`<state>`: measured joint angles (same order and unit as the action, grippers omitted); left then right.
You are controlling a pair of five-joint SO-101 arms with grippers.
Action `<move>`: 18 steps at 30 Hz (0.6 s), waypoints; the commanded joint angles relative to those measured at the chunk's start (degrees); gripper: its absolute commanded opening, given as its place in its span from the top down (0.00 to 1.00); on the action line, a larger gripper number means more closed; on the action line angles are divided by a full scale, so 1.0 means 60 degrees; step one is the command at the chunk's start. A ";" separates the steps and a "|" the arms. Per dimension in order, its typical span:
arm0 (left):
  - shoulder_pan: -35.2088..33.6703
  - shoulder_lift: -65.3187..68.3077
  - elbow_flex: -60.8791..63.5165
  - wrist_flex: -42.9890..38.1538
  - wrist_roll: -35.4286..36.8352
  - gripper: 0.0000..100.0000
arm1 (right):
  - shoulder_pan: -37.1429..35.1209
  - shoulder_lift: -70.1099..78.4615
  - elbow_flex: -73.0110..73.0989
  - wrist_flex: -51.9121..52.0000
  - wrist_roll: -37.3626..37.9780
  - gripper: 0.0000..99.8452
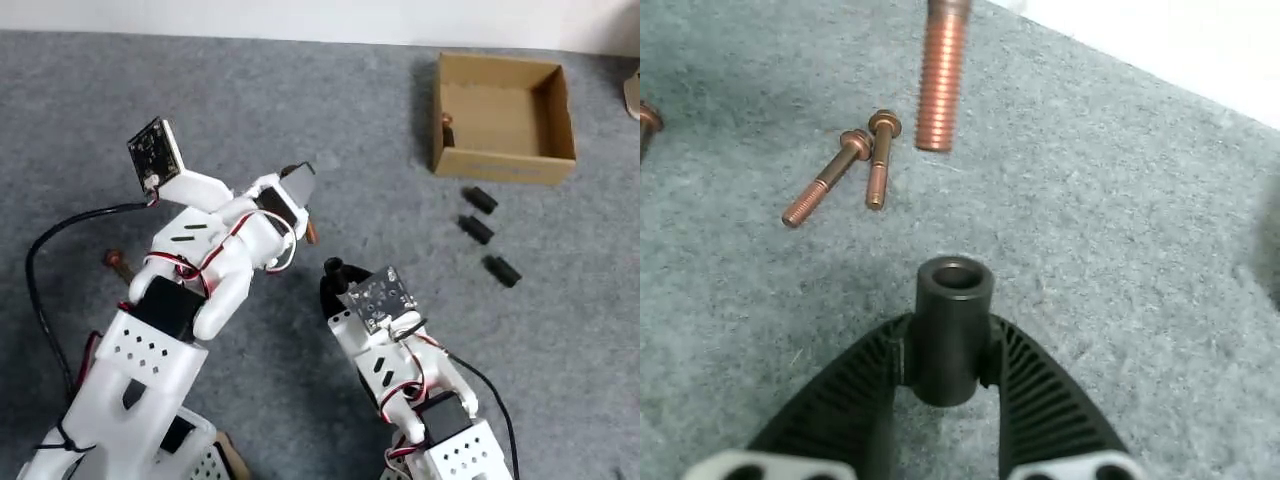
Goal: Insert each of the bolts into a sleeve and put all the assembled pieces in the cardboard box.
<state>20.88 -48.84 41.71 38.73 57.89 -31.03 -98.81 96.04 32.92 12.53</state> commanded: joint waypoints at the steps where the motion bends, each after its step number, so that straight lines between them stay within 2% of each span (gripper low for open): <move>1: 0.0608 -0.0286 -0.0095 0.0249 0.0147 1.00 | -0.0066 -0.0081 0.0300 -0.0271 -0.0103 1.00; 7: 0.1282 -0.0256 0.0447 0.0044 0.0088 1.00 | -0.0051 -0.0081 0.0271 -0.0271 -0.0117 1.00; 12: 0.1223 -0.0315 0.1209 -0.1026 0.0088 1.00 | -0.0051 -0.0095 0.0256 -0.0271 -0.0117 1.00; 18: 0.1223 -0.0315 0.1692 -0.1700 -0.0234 1.00 | -0.0051 -0.0095 0.0256 -0.0271 -0.0117 1.00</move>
<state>27.47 -49.36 51.91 31.43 57.27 -31.03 -98.73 96.04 32.92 12.35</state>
